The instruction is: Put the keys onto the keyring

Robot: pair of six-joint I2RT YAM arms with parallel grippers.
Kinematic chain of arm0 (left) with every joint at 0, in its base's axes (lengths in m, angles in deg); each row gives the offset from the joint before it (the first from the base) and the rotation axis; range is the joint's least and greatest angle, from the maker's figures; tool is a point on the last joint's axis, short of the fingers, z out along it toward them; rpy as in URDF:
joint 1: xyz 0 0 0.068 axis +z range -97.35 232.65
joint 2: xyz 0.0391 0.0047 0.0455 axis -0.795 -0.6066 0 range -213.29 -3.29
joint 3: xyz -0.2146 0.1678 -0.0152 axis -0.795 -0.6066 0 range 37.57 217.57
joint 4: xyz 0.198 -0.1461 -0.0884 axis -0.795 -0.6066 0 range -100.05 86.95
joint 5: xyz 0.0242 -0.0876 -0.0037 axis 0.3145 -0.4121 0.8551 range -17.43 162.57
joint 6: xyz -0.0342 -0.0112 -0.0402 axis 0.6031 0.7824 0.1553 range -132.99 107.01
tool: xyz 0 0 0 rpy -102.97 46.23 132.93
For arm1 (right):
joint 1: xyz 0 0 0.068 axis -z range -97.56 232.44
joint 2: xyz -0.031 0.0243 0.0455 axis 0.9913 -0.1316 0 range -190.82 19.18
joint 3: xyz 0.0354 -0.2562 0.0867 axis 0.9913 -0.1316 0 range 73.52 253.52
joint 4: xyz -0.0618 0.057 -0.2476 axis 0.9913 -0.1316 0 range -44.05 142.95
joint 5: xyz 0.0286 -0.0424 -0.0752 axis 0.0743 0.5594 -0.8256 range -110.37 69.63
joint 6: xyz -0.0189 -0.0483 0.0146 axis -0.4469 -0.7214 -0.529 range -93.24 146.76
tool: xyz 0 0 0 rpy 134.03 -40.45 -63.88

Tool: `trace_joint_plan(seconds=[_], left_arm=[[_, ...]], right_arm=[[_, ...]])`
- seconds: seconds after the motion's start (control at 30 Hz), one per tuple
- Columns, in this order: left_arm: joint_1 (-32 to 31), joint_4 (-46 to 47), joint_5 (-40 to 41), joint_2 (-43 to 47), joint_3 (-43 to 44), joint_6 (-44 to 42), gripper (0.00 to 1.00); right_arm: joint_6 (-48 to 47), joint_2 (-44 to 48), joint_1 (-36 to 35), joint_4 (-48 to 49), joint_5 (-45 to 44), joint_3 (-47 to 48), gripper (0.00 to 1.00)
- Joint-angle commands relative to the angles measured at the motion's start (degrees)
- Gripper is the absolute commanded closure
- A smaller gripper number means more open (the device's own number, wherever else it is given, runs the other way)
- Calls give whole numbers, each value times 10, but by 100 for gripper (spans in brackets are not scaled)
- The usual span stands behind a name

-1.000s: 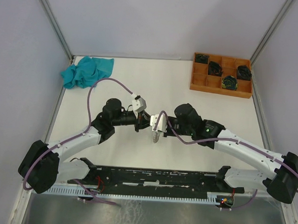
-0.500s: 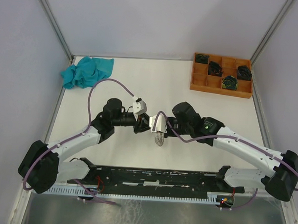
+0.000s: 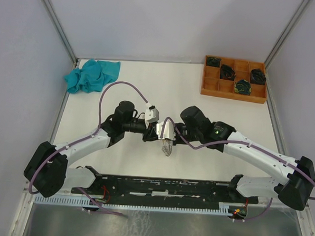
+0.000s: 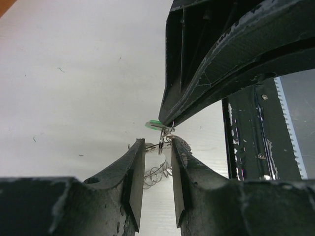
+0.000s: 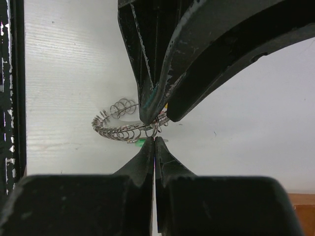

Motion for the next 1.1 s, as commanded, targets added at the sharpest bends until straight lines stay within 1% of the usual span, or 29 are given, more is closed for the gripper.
trace_joint_plan(seconds=[0.0,0.53,0.57,0.67,0.9,1.07], left_arm=[[-6,-22,-17,-8,30,-44,67],[-17,-27,-34,-27,45,-34,83],[-18,-28,-36,-27,45,-33,85],[-18,-29,-34,-25,46,-33,97],[-16,-40,3,-10,49,-29,97],[-11,-11,12,3,41,-2,97]], right_arm=[[-8,3,1,14,14,33,99],[-7,-10,1,7,32,44,99],[-7,-10,1,6,32,44,99],[-7,-7,2,4,19,41,99],[3,25,10,2,-10,11,99],[15,37,20,-3,-16,-9,99]])
